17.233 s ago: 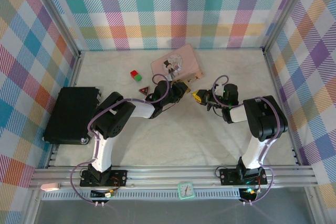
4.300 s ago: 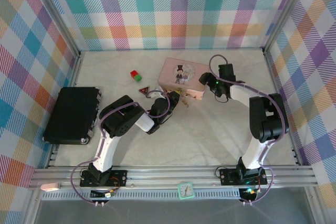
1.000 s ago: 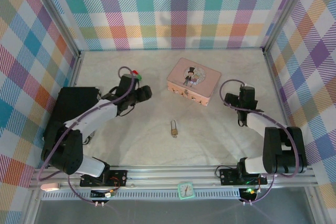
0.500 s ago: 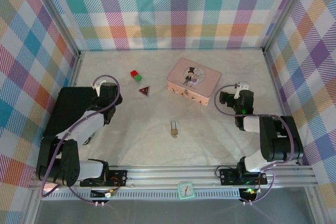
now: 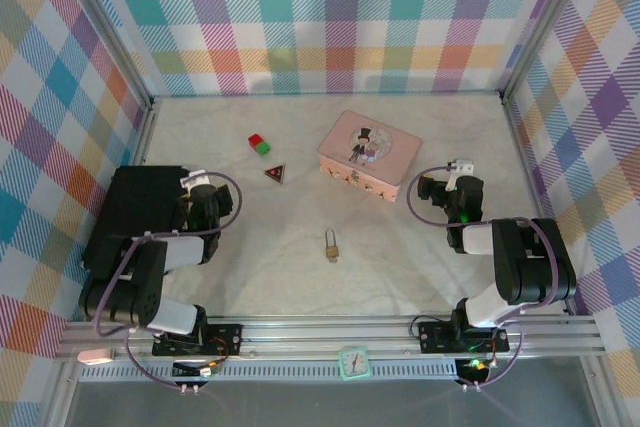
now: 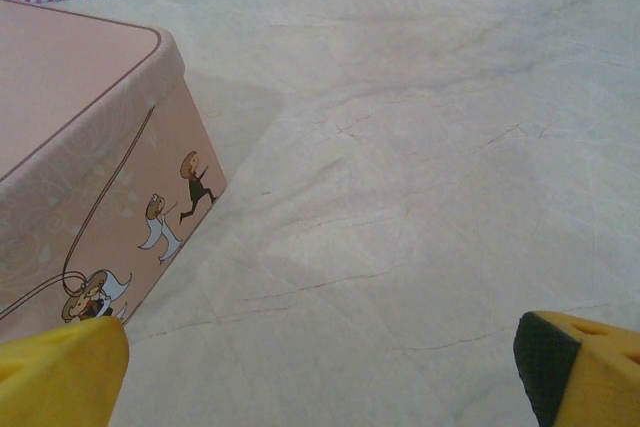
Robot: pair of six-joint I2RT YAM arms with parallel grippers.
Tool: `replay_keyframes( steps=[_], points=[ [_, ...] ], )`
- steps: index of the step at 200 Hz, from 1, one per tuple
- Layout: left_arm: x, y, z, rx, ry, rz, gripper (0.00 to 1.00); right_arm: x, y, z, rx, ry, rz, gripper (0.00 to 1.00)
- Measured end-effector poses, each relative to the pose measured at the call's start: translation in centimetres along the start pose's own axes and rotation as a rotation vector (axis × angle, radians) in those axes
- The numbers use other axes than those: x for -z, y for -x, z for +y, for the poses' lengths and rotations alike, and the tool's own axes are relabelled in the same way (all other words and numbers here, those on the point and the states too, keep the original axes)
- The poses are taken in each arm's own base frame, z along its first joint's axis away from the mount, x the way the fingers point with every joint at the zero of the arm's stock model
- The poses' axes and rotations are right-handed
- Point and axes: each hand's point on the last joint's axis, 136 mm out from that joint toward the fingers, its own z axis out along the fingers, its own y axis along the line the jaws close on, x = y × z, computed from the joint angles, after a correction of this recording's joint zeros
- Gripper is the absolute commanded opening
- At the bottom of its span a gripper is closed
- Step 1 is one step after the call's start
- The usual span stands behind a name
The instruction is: Unlock the padlock with the key
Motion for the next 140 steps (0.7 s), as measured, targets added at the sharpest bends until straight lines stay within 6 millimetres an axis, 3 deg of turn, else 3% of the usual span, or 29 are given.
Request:
replay_keyframes(
  steps=[14, 51, 53, 57, 60, 140],
  points=[
    [-0.8, -1.0, 0.2, -0.006, -0.025, 0.001, 0.78, 0.0, 0.0, 0.0, 0.000, 0.000, -0.001, 0.99],
    [-1.3, 0.5, -1.9, -0.016, -0.129, -0.033, 0.81, 0.0, 0.0, 0.2, 0.002, 0.013, 0.001, 0.99],
    [-1.3, 0.6, -2.0, -0.016, -0.133, -0.035, 0.82, 0.0, 0.0, 0.2, 0.002, 0.014, 0.001, 0.99],
    [-1.3, 0.8, -2.1, -0.016, -0.139, -0.040, 0.98, 0.0, 0.0, 0.3, 0.003, 0.016, 0.001, 0.99],
    [-1.4, 1.0, -2.2, -0.017, -0.144, -0.043, 1.00, 0.0, 0.0, 0.3, 0.003, 0.017, 0.002, 0.99],
    [-1.3, 1.2, -2.9, -0.032, -0.177, -0.045, 1.00, 0.0, 0.0, 0.4, 0.005, 0.023, 0.002, 0.99]
  ],
)
